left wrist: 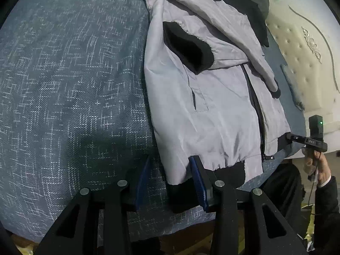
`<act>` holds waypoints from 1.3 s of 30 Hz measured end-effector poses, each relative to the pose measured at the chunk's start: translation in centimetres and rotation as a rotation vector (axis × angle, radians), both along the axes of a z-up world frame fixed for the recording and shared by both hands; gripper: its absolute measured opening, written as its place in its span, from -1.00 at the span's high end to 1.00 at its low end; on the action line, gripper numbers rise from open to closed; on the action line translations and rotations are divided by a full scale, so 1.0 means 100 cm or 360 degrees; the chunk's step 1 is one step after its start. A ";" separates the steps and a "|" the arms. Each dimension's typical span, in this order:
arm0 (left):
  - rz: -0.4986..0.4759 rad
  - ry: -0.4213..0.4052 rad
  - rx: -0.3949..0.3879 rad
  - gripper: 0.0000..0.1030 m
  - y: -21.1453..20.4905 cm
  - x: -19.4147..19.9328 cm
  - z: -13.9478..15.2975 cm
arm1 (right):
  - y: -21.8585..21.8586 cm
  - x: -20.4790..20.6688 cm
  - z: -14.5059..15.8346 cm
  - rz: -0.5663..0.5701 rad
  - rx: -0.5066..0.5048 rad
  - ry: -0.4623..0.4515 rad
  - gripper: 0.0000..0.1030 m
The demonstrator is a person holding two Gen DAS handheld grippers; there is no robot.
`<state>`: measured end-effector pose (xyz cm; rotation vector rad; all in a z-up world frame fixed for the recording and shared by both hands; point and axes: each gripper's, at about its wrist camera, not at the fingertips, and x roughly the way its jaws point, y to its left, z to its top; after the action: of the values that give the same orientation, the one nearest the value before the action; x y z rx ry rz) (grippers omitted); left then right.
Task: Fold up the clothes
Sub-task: 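Move both open tools to the jacket's black hem band, then close both tools on the black hem band, then lift the hem band with both tools and fold it toward the collar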
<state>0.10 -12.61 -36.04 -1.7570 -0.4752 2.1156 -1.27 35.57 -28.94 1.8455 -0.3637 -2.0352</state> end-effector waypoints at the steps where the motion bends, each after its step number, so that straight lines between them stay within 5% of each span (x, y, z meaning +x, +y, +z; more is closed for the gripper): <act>1: -0.0001 -0.0005 0.0007 0.16 0.000 0.000 -0.001 | -0.001 0.000 -0.001 0.0003 0.0003 -0.0001 0.09; 7: -0.0050 0.0026 -0.0021 0.22 0.008 0.003 0.005 | -0.003 -0.001 -0.001 0.0017 0.0036 0.0027 0.37; 12: -0.0104 0.0061 -0.0054 0.66 0.016 0.006 0.011 | -0.004 0.001 0.008 0.0030 -0.0020 0.0065 0.71; 15: -0.0113 0.0081 -0.0061 0.71 0.018 0.007 0.016 | -0.007 0.002 0.015 0.0045 -0.0023 0.0100 0.81; 39: -0.0253 0.0430 -0.0015 0.74 0.044 0.019 0.134 | -0.024 0.022 0.141 0.0213 -0.0181 0.0412 0.87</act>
<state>1.97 -8.18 -22.60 -1.4318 -0.2438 2.1979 0.88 33.21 -14.83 1.4765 -0.2707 -2.0817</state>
